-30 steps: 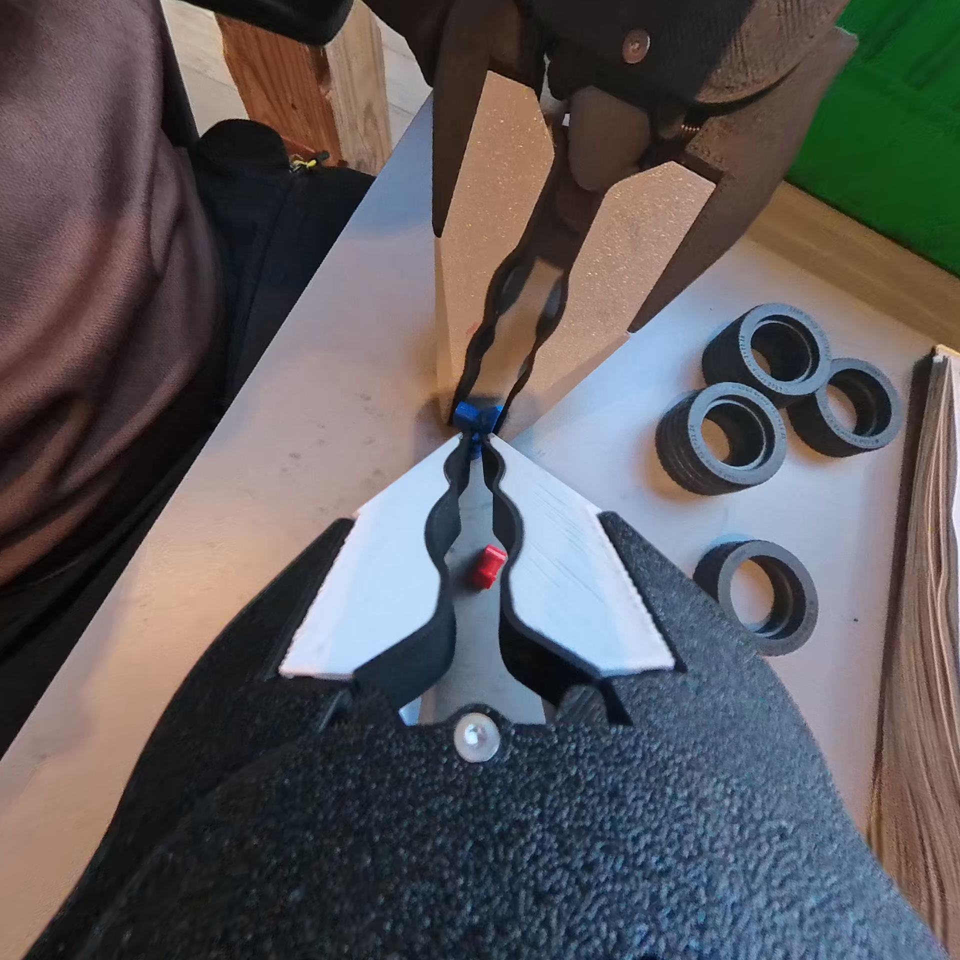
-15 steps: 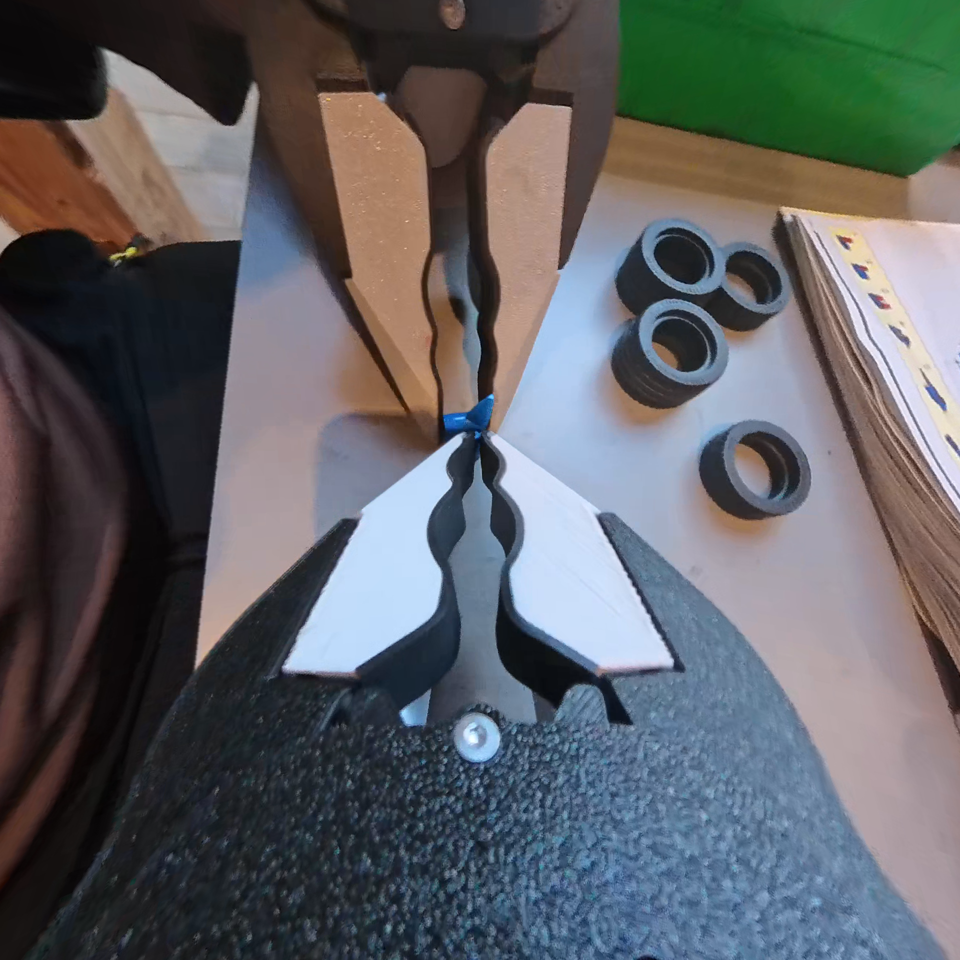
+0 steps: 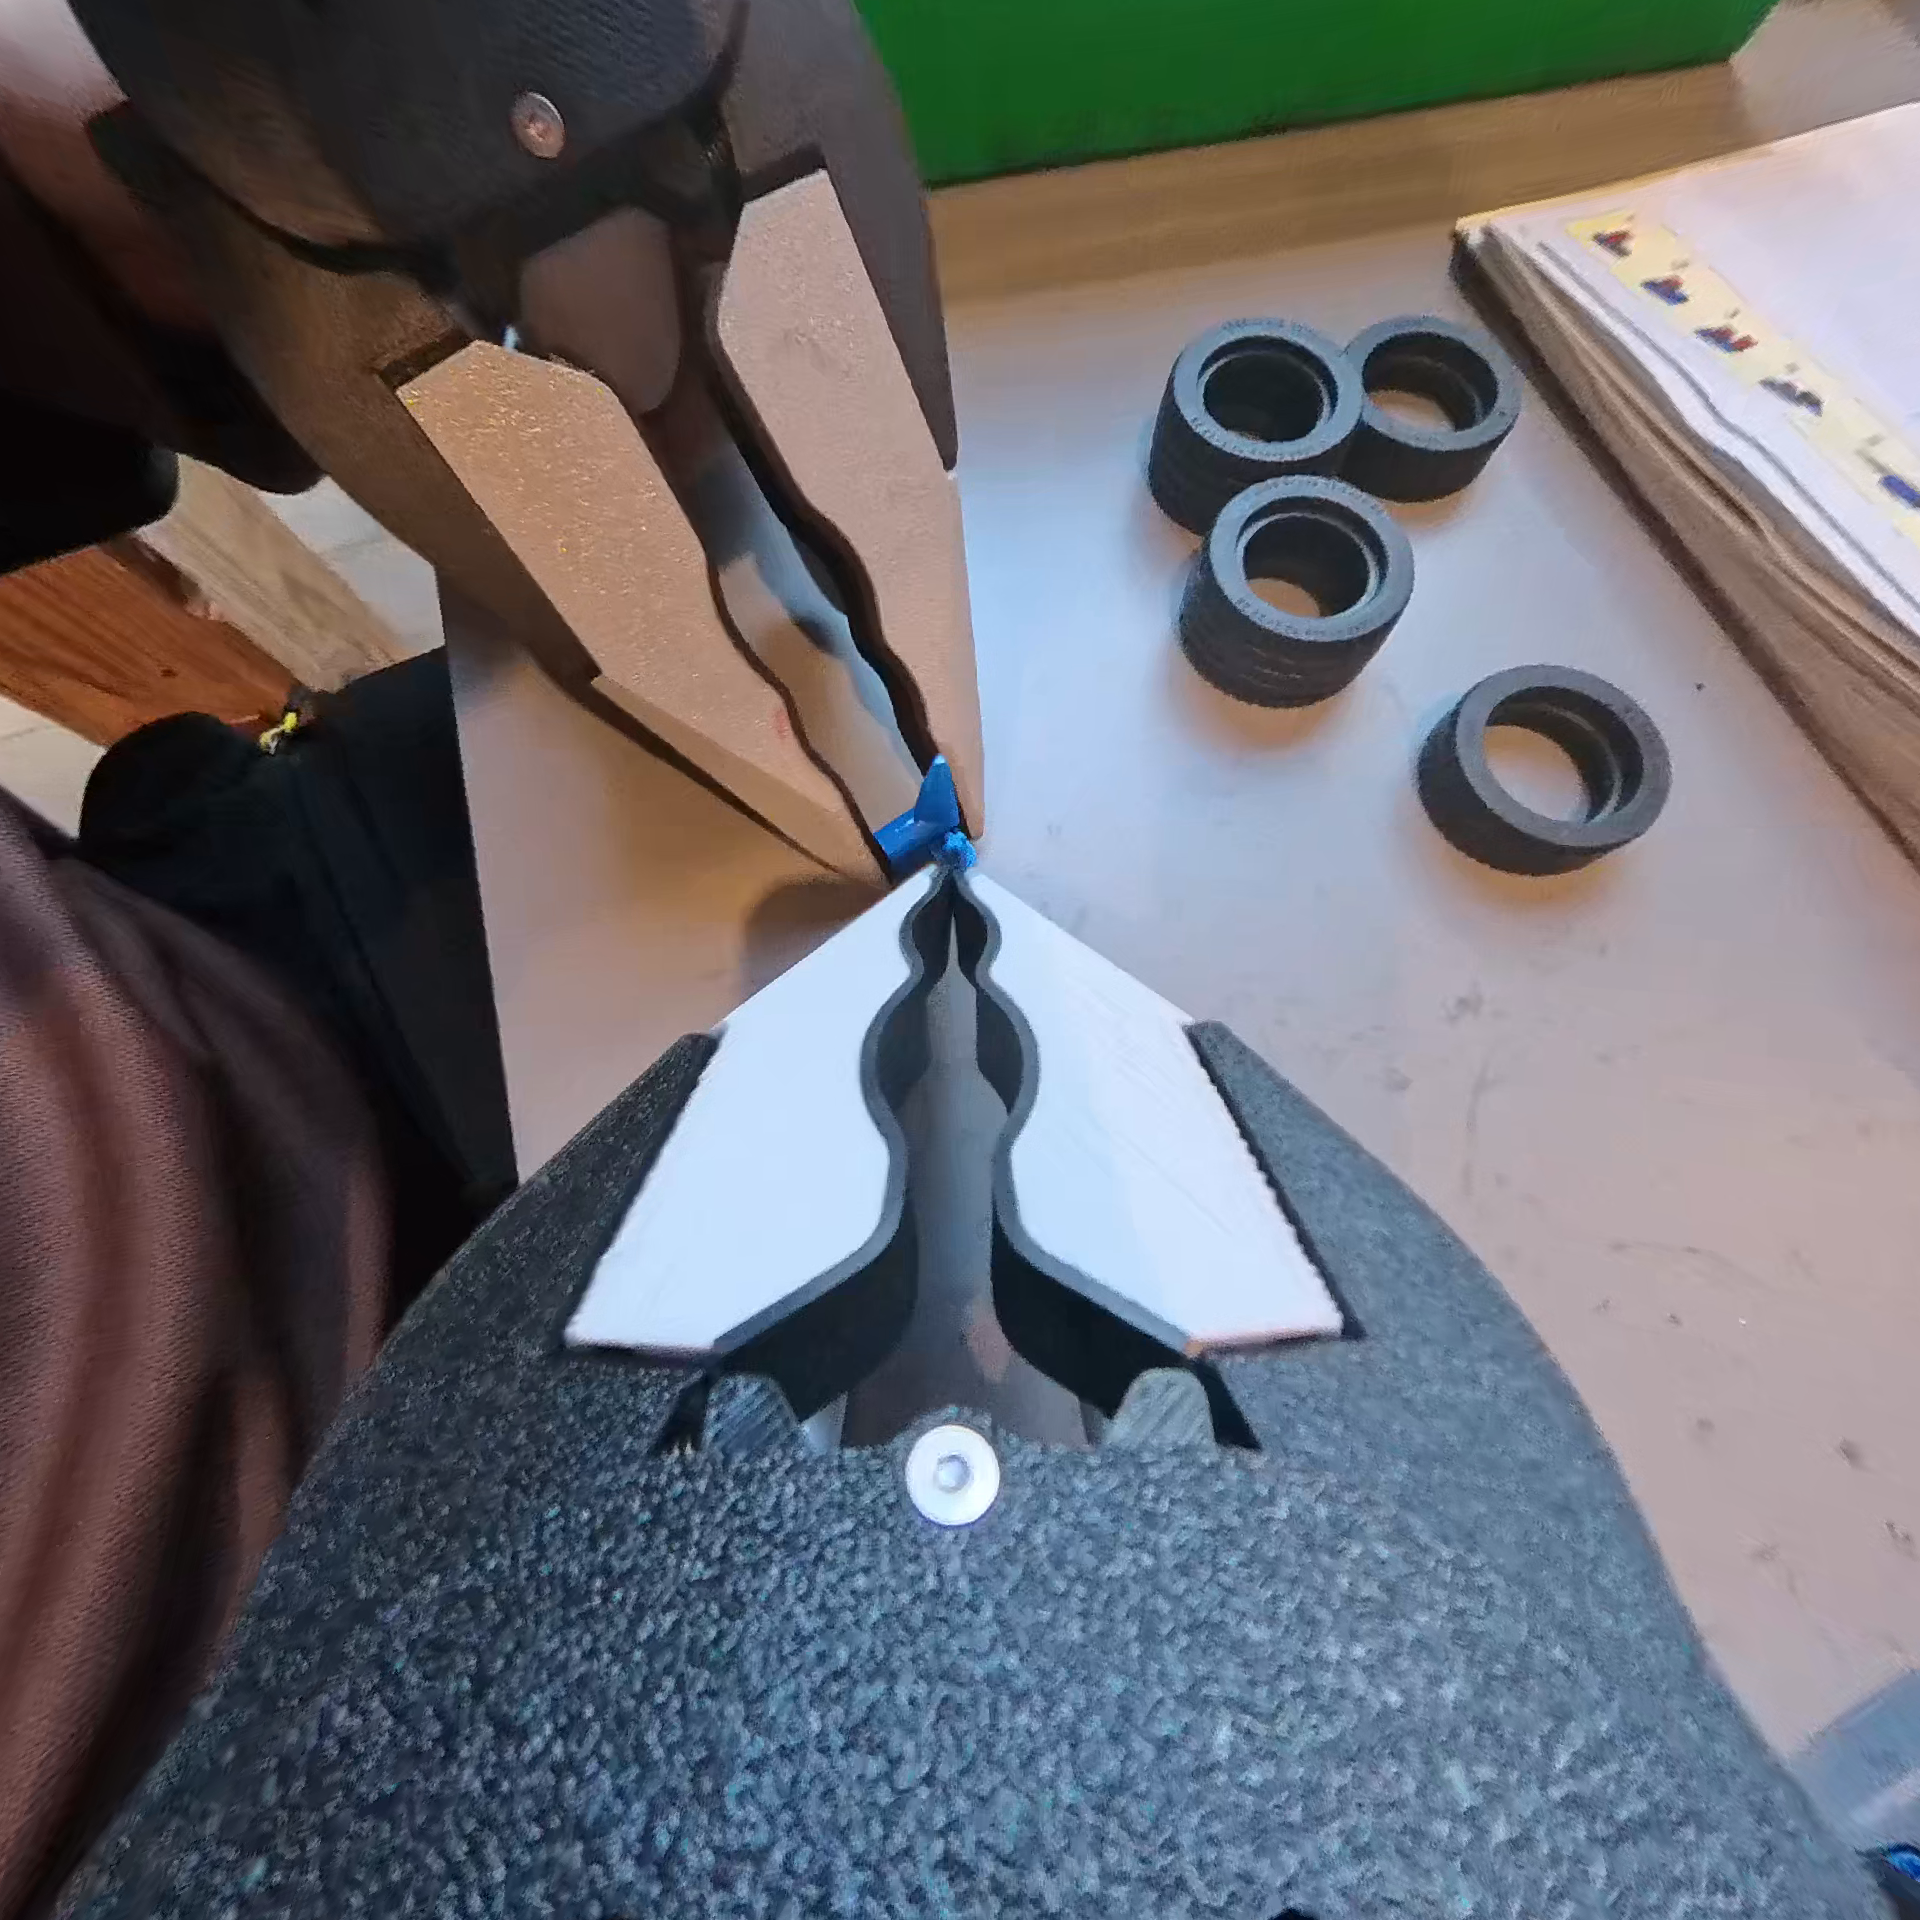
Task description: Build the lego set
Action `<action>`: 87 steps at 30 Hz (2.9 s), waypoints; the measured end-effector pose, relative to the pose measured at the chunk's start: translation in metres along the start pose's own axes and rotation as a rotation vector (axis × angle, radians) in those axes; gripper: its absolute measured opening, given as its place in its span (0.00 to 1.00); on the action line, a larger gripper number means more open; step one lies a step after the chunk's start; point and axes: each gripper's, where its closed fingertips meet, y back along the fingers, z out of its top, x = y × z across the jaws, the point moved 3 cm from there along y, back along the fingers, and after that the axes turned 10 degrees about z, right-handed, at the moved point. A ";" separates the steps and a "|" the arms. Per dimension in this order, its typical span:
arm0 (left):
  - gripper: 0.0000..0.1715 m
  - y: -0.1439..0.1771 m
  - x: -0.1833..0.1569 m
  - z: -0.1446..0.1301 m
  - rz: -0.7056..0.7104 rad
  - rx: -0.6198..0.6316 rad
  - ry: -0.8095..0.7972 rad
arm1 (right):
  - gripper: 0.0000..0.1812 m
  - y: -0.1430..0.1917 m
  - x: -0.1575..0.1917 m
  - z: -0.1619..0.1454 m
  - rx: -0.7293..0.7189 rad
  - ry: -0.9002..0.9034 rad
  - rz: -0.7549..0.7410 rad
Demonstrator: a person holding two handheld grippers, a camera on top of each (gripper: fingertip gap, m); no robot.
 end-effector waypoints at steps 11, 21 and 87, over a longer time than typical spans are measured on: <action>0.08 0.000 0.000 0.000 -0.020 0.005 0.017 | 0.00 -0.007 -0.001 -0.001 0.035 0.063 0.032; 0.08 0.000 0.000 0.000 -0.033 0.007 0.026 | 0.00 -0.009 0.004 0.000 0.039 0.119 0.055; 0.08 0.014 -0.005 -0.010 0.024 -0.024 -0.089 | 0.00 -0.013 0.009 0.008 0.047 0.371 0.074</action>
